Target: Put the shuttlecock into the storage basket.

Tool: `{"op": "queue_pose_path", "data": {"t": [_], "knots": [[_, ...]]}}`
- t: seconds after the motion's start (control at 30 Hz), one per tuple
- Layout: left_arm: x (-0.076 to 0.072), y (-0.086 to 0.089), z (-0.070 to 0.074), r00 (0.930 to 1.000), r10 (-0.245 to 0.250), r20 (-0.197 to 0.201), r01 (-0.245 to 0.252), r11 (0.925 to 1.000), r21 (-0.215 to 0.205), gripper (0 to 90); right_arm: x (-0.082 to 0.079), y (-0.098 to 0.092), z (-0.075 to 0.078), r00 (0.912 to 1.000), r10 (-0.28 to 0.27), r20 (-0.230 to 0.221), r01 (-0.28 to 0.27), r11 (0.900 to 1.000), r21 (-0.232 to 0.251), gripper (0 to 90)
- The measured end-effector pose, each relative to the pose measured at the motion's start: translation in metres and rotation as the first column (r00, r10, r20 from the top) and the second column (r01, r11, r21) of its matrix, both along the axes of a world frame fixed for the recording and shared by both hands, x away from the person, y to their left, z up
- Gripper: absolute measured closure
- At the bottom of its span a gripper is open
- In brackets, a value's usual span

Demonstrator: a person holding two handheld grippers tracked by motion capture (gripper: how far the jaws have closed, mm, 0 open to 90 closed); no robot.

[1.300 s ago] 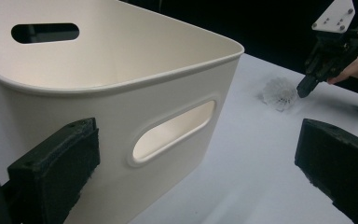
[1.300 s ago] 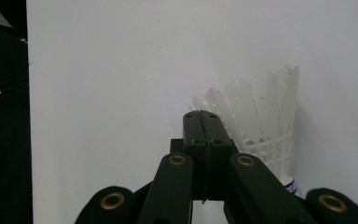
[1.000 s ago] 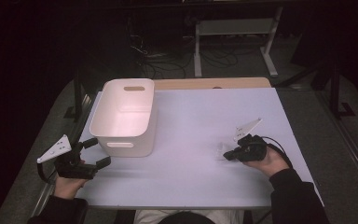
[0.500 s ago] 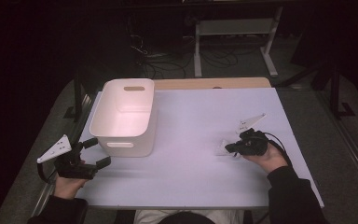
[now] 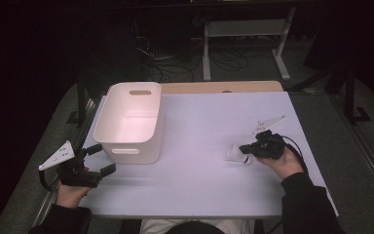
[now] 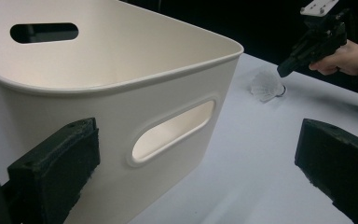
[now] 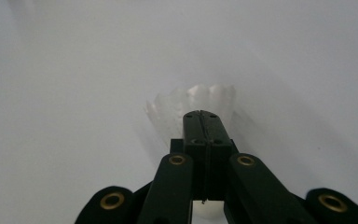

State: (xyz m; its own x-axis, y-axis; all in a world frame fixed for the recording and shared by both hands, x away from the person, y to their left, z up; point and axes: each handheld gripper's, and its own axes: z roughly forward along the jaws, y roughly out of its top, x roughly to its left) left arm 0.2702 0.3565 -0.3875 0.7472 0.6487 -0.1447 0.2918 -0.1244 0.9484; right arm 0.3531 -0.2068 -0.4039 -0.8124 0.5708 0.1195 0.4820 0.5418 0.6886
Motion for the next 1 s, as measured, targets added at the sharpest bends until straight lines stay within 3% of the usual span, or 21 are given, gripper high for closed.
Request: {"op": "queue_pose_path", "data": {"t": [0.23, 0.47, 0.8, 1.0], "knots": [[0.0, 0.0, 0.0, 1.0, 0.0, -0.001, 0.0, 1.0, 0.0, 0.0, -0.001, -0.008, 0.009, 0.9999, -0.015, -0.003, 0.015, 1.0, 0.027, 88.9], [0.0, 0.0, 0.0, 1.0, -0.001, -0.001, 0.001, 1.0, 0.0, 0.0, -0.003, -0.013, 0.012, 0.9996, -0.028, -0.007, 0.029, 0.999, 0.036, 77.9], [0.0, 0.0, 0.0, 1.0, -0.001, -0.001, 0.001, 1.0, -0.001, 0.0, -0.008, -0.02, 0.021, 0.9976, -0.068, 0.014, 0.067, 0.997, 0.038, 50.4], [0.0, 0.0, 0.0, 1.0, -0.001, -0.001, 0.001, 1.0, -0.001, 0.0, -0.007, -0.024, 0.023, 0.9976, -0.069, 0.0, 0.069, 0.997, 0.041, 33.3]]}}
